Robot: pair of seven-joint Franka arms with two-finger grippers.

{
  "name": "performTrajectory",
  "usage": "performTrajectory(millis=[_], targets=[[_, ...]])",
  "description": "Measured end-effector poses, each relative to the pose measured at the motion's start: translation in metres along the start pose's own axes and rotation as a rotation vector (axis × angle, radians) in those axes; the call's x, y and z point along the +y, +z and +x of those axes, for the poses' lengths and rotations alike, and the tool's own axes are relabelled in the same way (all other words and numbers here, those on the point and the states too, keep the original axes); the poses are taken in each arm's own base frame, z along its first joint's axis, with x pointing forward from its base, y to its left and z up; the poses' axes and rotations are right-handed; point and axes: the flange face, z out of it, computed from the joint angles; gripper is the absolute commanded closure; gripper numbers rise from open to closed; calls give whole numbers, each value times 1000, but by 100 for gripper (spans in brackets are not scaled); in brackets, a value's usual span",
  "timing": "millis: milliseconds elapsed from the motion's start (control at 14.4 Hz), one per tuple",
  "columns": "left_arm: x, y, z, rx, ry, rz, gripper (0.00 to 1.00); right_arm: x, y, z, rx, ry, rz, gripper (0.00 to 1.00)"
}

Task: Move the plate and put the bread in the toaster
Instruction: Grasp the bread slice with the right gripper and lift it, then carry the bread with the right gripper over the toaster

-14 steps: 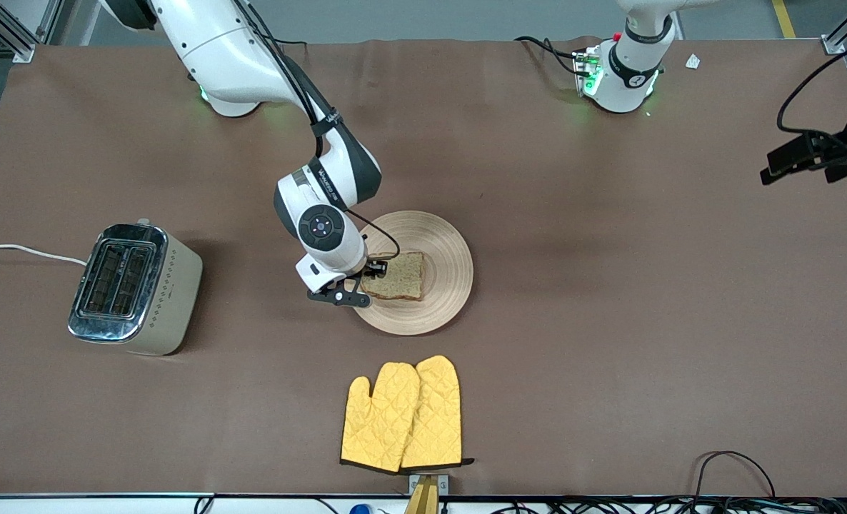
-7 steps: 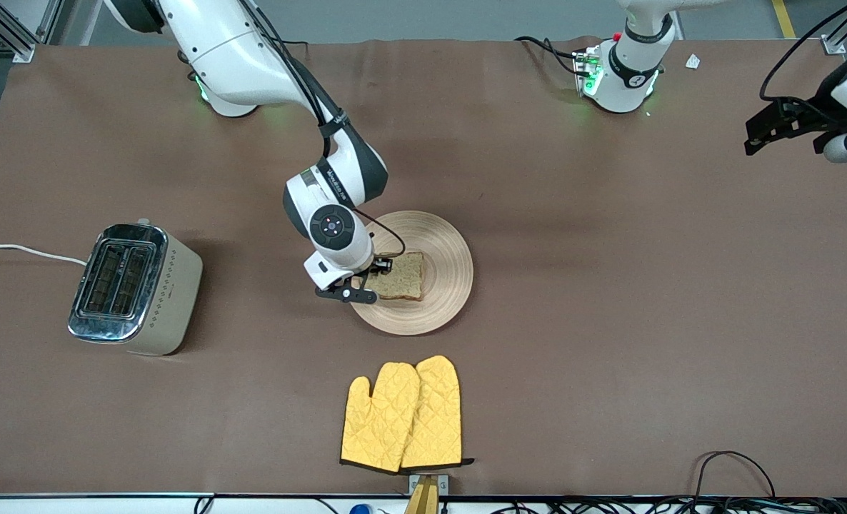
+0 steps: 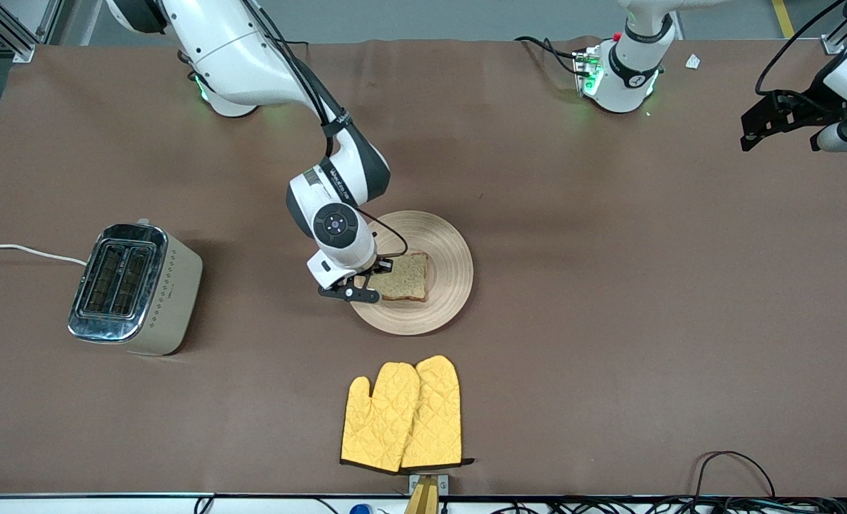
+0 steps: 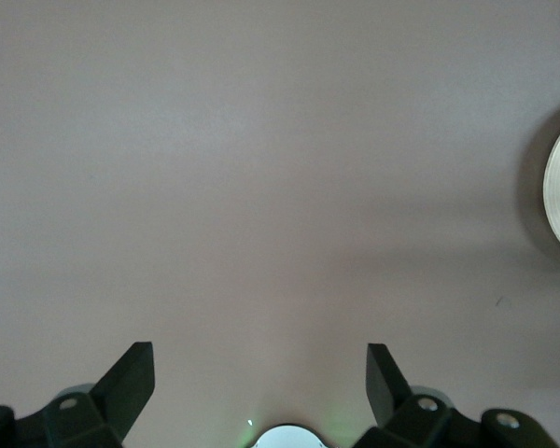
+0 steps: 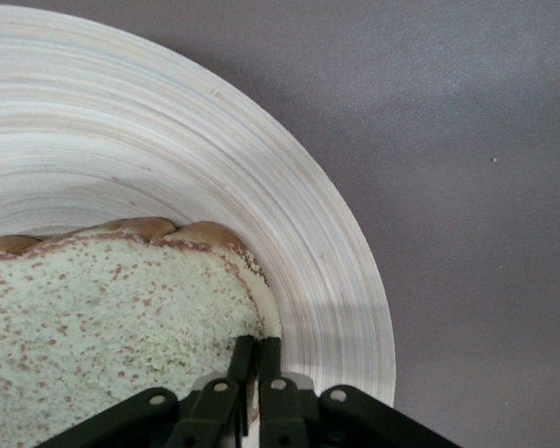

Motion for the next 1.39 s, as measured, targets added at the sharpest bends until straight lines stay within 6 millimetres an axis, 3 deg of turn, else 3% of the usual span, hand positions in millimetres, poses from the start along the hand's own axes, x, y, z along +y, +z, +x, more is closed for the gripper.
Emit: performTrajectory(millis=[347,486,972,1111,1389], targets=[[5,7,7,2,10,-24,0,-1,-3,1,-2,0,-1,97],[6,9,9,-1,12,-25,0,-3,-15,1,-17,-6,-17,98],[0,5,11,11,1,-27,0,2,-150,-7,-12,-80,-298,99],[-5,6,14,11,-8,-28,0,13,-172,-6,17,-83,-409,99],[-10,6,16,12,-17,-29,0,32,-190,-6,116,-150,-734,99]])
